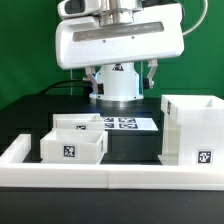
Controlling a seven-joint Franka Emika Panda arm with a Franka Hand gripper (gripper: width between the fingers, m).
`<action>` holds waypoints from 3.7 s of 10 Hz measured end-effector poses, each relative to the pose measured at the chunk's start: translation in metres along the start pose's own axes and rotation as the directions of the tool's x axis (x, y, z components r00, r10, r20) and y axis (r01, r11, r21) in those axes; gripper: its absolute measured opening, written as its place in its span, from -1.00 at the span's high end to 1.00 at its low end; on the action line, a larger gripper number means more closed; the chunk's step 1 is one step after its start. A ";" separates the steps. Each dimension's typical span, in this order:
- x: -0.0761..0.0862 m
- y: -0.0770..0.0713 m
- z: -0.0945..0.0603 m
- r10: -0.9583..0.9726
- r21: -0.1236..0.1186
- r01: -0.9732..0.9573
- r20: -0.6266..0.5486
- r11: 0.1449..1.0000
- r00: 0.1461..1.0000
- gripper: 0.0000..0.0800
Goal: Assemble drawer
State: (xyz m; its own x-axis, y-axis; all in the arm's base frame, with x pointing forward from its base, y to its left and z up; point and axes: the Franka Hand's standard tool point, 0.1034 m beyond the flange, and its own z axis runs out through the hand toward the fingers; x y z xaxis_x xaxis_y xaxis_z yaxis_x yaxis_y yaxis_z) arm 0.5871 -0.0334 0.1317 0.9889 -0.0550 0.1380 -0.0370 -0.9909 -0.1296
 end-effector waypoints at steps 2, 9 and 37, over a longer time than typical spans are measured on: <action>-0.008 0.010 0.004 -0.041 -0.064 0.042 0.022 0.997 0.999 -0.62; -0.026 0.027 0.025 0.020 -0.084 -0.021 -0.017 0.996 1.000 -0.62; -0.068 0.055 0.112 0.043 -0.106 -0.028 0.141 0.994 0.989 0.02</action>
Offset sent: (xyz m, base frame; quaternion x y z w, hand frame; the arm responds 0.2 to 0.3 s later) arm -0.0228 -0.0246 -0.0293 -0.0588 0.0399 0.0442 0.9965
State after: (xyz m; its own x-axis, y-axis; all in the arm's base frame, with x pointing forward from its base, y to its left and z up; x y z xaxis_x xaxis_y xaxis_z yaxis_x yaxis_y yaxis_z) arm 0.5339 -0.0701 0.0052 0.9968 -0.0793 -0.0076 -0.0795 -0.9964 -0.0281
